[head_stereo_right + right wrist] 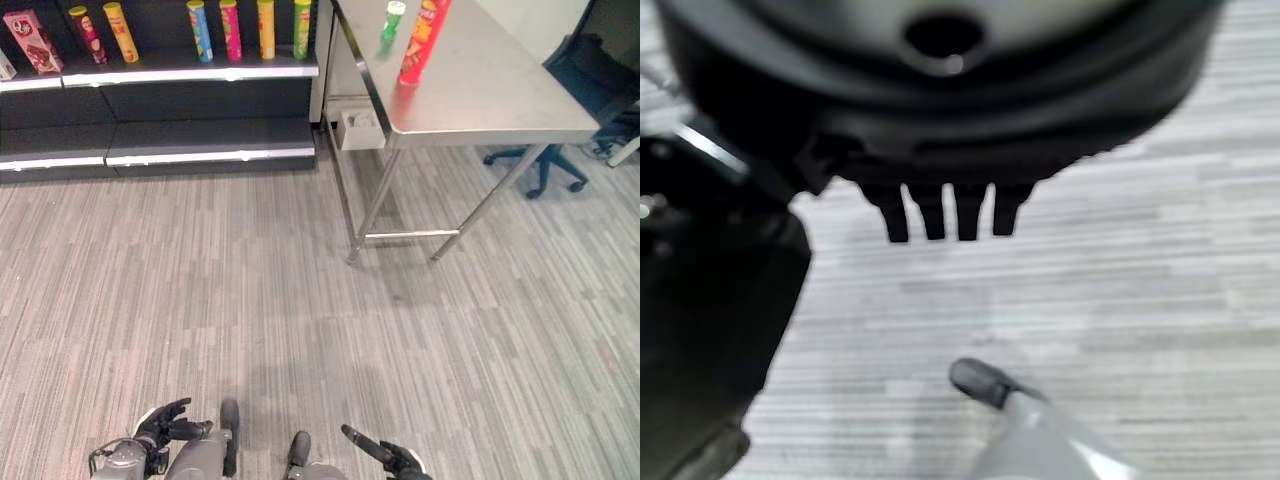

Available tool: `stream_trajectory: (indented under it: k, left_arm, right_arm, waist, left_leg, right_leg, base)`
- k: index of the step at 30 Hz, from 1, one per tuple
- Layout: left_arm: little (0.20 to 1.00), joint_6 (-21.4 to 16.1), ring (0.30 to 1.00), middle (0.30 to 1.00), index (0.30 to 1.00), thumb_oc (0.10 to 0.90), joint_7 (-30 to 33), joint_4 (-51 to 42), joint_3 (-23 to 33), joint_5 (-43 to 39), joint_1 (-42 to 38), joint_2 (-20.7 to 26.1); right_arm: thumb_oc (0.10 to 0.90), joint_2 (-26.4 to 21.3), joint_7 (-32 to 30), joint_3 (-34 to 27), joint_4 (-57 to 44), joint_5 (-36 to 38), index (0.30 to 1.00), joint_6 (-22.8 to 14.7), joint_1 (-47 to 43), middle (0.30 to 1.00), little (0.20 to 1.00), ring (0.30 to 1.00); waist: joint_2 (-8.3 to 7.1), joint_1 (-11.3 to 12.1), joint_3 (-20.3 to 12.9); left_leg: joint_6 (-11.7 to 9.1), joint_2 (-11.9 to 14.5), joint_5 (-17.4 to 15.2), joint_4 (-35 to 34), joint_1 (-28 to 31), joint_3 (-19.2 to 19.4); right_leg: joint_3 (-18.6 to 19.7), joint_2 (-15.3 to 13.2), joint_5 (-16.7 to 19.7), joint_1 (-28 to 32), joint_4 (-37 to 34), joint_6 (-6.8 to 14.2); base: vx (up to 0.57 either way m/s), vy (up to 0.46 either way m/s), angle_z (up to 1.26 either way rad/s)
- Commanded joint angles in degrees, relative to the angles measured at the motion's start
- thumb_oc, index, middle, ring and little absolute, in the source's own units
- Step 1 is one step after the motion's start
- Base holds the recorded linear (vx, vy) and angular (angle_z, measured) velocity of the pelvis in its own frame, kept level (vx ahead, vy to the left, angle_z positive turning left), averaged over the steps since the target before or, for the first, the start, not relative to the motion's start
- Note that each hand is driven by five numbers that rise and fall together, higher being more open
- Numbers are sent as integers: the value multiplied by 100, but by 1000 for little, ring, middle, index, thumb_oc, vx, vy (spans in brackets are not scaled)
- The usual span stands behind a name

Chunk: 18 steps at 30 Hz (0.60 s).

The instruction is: Put the goods on the table back onto the shelves and tidy them up.

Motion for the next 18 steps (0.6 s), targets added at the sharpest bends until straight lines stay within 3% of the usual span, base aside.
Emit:
stream_trajectory:
  k: [1, 4, 6, 8, 9, 10, 11, 12, 13, 15, 17, 18]
  left_arm:
    - [900, -21, 900, 900, 900, 800, 17, 88, -38, 166, 350, 123]
    - [900, -16, 900, 900, 900, 800, 12, 123, 26, 198, 446, 113]
    - [900, -19, 900, 900, 900, 800, 2, 178, 86, 252, 487, 166]
    - [900, -7, 900, 900, 900, 800, -7, 173, 106, 269, 483, 220]
    - [900, 9, 900, 900, 900, 800, -8, 142, 113, 303, 457, 294]
    - [900, 5, 900, 900, 900, 800, 7, 103, 103, 303, 437, 311]
    - [900, 5, 900, 900, 900, 800, 7, 103, 102, 303, 435, 308]
    - [900, -1, 900, 900, 900, 800, 21, 48, 67, 324, 406, 337]
    - [900, 16, 900, 900, 900, 800, 24, -16, 12, 358, 374, 409]
    - [900, -1, 900, 900, 900, 800, 29, -35, -6, 374, 333, 435]
    - [900, -38, 900, 900, 900, 800, 47, -106, -108, 455, 258, 466]
    - [900, -54, 900, 900, 900, 800, 42, -118, -157, 516, 237, 464]
  right_arm:
    - [800, -309, -90, 126, -182, 19, 900, -175, 140, 900, 900, 900]
    - [800, -267, -56, 130, -247, -11, 900, -170, 182, 900, 900, 900]
    - [800, -200, -21, 169, -264, -55, 900, -174, 173, 900, 900, 900]
    - [800, -141, 37, 195, -274, -79, 900, -167, 144, 900, 900, 900]
    - [800, -130, 72, 181, -346, -84, 900, -164, 110, 900, 900, 900]
    - [800, -149, 64, 152, -395, -54, 900, -164, 90, 900, 900, 900]
    - [800, -151, 64, 151, -395, -54, 900, -164, 89, 900, 900, 900]
    - [800, -187, 54, 116, -449, -16, 900, -166, 58, 900, 900, 900]
    - [800, -181, 13, 32, -531, 47, 900, -166, 59, 900, 900, 900]
    - [800, -173, -1, 3, -529, 88, 900, -172, 49, 900, 900, 900]
    - [800, -204, -34, -94, -510, 161, 900, -167, 69, 900, 900, 900]
    - [800, -229, -49, -142, -474, 184, 900, -166, 70, 900, 900, 900]
  waist:
    - [-76, 230, -422]
    - [-47, 257, -583]
    - [-161, 332, -705]
    - [-208, 394, -730]
    - [-226, 358, -681]
    - [-207, 312, -613]
    - [-193, 322, -627]
    - [-163, 250, -538]
    - [-19, 149, -432]
    - [32, 96, -374]
    - [129, -55, -271]
    - [156, -116, -240]
  left_leg:
    - [395, -2, 462, 49, -376, 298]
    - [441, -37, 686, 49, -248, 304]
    - [558, -198, 582, 109, -77, 338]
    - [702, -322, 412, 199, 81, 406]
    - [915, -549, 183, 230, 344, 437]
    - [1001, -613, 120, 231, 443, 454]
    - [999, -594, 120, 240, 422, 460]
    - [1107, -695, 47, 219, 547, 469]
    - [1212, -716, -107, 120, 815, 491]
    - [1217, -729, -189, 70, 953, 511]
    - [1146, -749, -398, 49, 1247, 457]
    - [1118, -737, -455, 49, 1313, 433]
  right_leg:
    - [223, -159, -680, 719, 82, 797]
    - [357, -162, -768, 860, 82, 821]
    - [467, -362, -761, 1014, 176, 903]
    - [553, -598, -745, 891, 760, 1028]
    - [617, -859, -401, 446, 1822, 1197]
    - [664, -961, -76, 161, 2388, 1247]
    - [673, -944, -58, 143, 2376, 1242]
    - [716, -1050, 366, -105, 2893, 1283]
    - [583, -1203, 663, -566, 3703, 1272]
    - [409, -1347, 564, -794, 3877, 1234]
    - [-140, -1435, 153, -987, 3079, 1098]
    - [-216, -1383, 114, -1026, 2680, 1090]
  base:
    - [389, 127, -24]
    - [271, 113, -54]
    - [399, 194, -48]
    - [356, 259, -54]
    - [303, 321, -48]
    - [208, 250, -43]
    - [73, 168, -23]
    - [108, 247, -4]
    - [110, 247, 27]
    - [151, 168, 33]
    - [302, 69, -1]
    - [385, -65, -28]
